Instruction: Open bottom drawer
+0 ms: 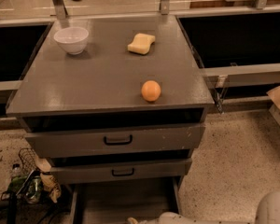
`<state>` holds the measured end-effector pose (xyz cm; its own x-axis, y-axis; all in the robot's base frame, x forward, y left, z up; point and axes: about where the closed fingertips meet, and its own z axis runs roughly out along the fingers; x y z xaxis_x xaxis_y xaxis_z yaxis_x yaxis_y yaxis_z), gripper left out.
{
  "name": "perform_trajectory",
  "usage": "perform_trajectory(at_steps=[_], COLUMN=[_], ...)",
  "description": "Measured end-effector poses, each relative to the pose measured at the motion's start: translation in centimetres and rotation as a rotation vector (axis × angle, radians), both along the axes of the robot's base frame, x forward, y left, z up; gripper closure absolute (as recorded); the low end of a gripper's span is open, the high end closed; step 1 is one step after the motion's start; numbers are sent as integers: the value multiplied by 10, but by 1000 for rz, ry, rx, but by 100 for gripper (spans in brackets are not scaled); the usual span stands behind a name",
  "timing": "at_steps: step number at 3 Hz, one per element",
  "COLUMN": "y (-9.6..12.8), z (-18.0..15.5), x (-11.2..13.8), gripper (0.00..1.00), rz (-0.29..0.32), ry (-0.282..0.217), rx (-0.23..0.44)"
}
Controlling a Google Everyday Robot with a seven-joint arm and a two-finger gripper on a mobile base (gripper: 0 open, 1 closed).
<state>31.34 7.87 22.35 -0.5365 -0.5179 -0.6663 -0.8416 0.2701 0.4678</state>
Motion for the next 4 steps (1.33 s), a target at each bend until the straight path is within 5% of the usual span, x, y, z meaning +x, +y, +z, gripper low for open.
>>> perform_trajectory(at_steps=[4], y=[-10], z=[8], x=[-31], gripper=[0], rz=[78], ry=[12], rx=[31])
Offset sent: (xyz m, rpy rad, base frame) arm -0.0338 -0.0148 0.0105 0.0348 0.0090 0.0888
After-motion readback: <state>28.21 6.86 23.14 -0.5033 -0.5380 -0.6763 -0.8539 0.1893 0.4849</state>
